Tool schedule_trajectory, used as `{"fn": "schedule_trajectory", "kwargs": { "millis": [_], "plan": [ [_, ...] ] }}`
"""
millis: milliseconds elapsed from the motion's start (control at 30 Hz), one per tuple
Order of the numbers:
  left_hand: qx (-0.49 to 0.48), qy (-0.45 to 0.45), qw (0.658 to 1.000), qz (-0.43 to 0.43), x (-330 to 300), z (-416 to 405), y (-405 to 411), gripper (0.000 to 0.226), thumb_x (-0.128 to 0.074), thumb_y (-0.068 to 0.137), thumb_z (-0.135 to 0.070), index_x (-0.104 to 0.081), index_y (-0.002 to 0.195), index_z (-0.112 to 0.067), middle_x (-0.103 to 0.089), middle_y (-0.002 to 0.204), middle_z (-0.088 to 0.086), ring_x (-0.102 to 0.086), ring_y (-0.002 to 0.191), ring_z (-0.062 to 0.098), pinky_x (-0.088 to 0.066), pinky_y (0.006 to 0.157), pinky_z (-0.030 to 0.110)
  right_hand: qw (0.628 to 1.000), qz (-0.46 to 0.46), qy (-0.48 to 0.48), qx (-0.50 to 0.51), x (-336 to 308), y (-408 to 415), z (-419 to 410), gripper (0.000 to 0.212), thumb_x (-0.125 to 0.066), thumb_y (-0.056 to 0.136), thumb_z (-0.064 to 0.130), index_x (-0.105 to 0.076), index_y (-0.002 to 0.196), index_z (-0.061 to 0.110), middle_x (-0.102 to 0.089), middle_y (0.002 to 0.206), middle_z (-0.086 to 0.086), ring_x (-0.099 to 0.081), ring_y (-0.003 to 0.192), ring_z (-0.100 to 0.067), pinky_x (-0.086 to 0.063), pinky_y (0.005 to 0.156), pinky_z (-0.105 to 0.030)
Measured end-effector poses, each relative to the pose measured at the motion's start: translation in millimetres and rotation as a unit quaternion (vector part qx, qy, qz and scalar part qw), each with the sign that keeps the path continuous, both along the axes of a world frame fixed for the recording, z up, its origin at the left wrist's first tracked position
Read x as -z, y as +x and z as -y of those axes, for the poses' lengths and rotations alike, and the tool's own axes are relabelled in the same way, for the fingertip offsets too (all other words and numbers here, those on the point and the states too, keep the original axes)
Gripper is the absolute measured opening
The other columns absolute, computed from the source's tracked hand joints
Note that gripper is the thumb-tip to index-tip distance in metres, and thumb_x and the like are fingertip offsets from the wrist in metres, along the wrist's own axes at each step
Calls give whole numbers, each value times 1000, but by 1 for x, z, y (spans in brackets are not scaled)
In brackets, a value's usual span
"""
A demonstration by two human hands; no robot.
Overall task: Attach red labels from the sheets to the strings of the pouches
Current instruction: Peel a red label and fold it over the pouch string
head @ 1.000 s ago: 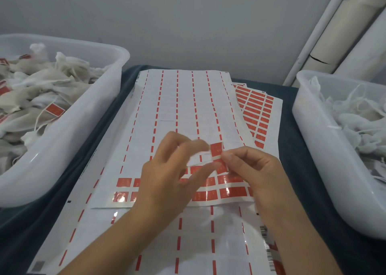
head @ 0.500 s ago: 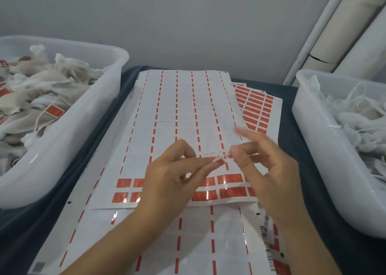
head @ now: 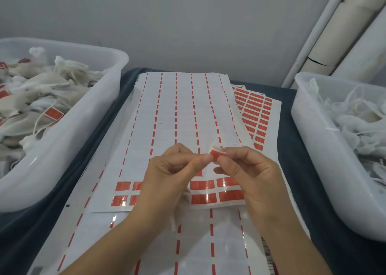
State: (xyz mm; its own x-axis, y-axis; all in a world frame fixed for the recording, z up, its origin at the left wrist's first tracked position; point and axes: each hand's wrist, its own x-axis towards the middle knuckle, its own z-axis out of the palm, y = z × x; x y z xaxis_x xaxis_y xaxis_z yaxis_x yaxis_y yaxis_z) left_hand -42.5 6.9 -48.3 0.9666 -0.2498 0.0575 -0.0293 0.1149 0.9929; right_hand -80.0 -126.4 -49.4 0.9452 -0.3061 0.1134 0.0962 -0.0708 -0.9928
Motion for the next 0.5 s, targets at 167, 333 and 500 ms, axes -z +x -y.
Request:
{"fn": "schedule_trajectory", "kwargs": {
  "millis": [167,333,500],
  "plan": [
    [-14,60,997,55,2,1,0,23,-58,52,-57,-69,61,-40,-62,69,-18,-58,72,-2,-43,57,4,1000,11,-1,11,-2,-1,1,17,-67,60,37,-67,75,28,-71,76,18,-68,74,-4,-46,62,-3],
    [-14,39,998,44,3,1,3,24,-60,53,-56,-70,65,-38,-66,80,-19,-60,84,-4,-44,60,2,1000,16,-26,4,-3,-1,0,16,-66,61,36,-65,74,28,-70,76,19,-68,77,-4,-46,62,-3],
    [-11,22,999,27,3,0,2,22,-61,52,-53,-72,65,-39,-65,73,-16,-59,69,-5,-43,52,5,999,24,-34,-8,-3,-2,-1,14,-65,62,34,-64,74,27,-70,78,20,-67,78,-5,-47,63,-4]
  ]
}}
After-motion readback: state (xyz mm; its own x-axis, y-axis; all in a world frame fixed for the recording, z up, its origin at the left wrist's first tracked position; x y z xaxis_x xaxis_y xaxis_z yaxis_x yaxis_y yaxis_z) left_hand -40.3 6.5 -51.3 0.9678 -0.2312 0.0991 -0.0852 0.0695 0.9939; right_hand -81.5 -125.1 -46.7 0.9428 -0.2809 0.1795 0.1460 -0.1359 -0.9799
